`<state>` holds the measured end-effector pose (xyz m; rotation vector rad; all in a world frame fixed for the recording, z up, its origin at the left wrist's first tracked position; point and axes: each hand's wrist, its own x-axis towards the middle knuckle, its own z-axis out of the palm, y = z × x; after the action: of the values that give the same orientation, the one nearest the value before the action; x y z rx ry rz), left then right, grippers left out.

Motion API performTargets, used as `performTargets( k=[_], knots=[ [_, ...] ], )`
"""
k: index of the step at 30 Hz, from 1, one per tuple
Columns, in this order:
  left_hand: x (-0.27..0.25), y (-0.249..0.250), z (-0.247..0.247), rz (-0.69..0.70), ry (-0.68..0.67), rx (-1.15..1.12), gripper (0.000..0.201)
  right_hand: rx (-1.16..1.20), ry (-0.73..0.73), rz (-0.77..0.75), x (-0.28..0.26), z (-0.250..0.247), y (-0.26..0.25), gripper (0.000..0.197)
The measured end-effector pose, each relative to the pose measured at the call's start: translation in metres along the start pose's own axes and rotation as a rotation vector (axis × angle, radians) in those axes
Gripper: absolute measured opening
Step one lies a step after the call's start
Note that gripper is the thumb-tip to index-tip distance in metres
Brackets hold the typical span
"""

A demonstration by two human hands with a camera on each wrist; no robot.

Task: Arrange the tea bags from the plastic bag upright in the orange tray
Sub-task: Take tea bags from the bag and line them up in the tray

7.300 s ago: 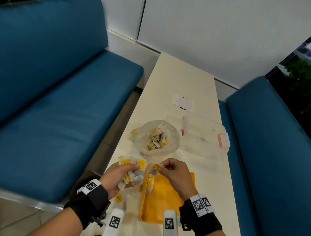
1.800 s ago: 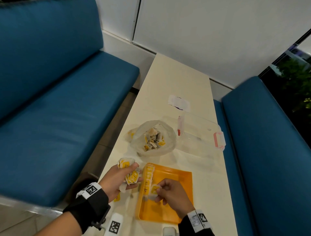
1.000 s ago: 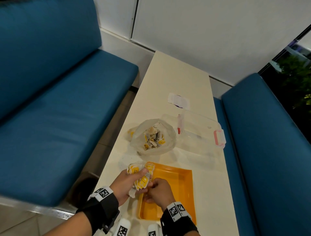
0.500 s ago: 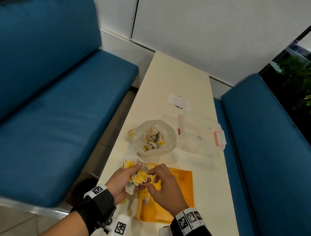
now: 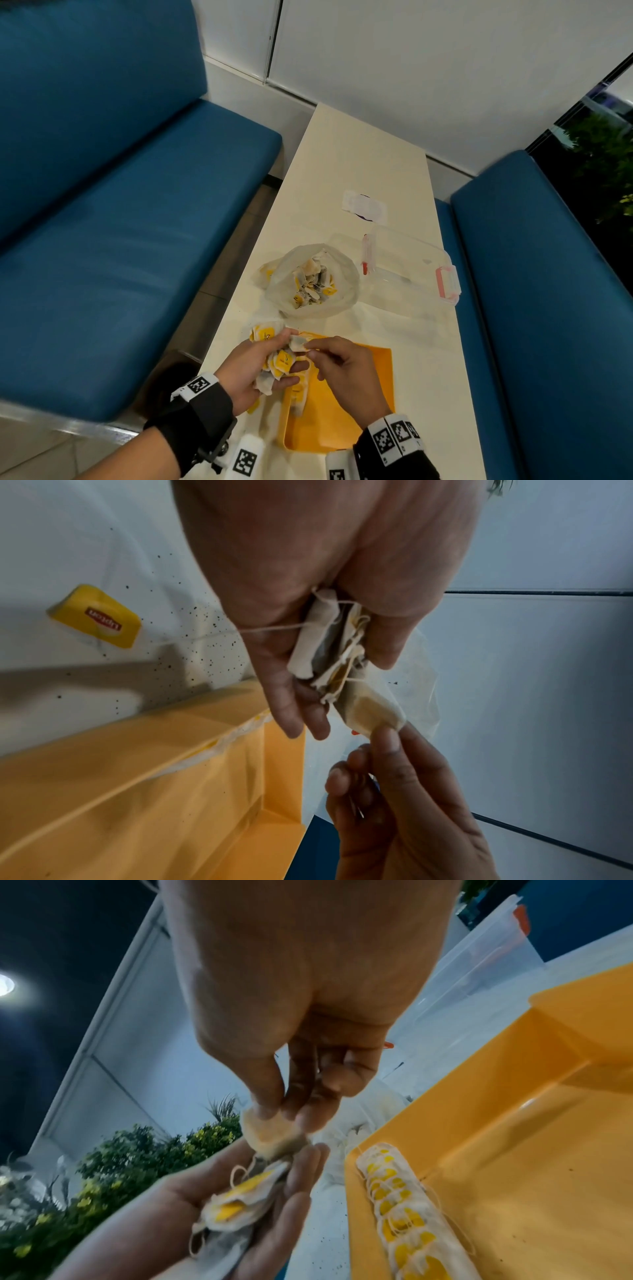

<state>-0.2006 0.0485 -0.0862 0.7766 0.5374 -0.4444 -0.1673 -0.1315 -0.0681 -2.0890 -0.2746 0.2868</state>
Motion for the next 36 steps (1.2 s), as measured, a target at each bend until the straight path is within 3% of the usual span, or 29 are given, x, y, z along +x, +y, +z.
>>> performTargets(
  k=[3, 6, 14, 20, 23, 28, 34, 36],
  knots=[
    [0.000, 0.001, 0.000, -0.001, 0.006, 0.007, 0.035, 0.131, -0.001, 0.126, -0.001, -0.004, -0.008, 0.015],
    [0.000, 0.001, 0.000, 0.004, 0.011, 0.000, 0.035, 0.159, 0.029, 0.151, 0.000, -0.005, -0.015, 0.004],
    [0.002, 0.000, -0.005, -0.001, 0.024, -0.047, 0.038, -0.038, 0.074, 0.177, 0.008, -0.017, -0.010, 0.027],
    [-0.002, 0.001, -0.011, 0.024, 0.021, -0.070, 0.038, -0.276, -0.113, 0.161, 0.001, -0.024, -0.007, 0.025],
    [-0.004, 0.001, -0.013, 0.034, 0.010, -0.089, 0.045, -0.273, -0.104, 0.173, -0.004, -0.023, 0.001, 0.027],
    [-0.004, 0.000, -0.016, 0.041, 0.011, -0.061, 0.040, -0.284, -0.131, 0.208, -0.013, -0.019, 0.011, 0.021],
    [-0.007, -0.003, -0.015, 0.051, 0.027, -0.007, 0.036, -0.326, -0.242, 0.292, -0.024, -0.014, 0.015, 0.004],
    [-0.008, -0.004, -0.013, 0.054, 0.025, -0.008, 0.038, -0.331, -0.288, 0.317, -0.027, -0.009, 0.016, 0.006]
  ],
)
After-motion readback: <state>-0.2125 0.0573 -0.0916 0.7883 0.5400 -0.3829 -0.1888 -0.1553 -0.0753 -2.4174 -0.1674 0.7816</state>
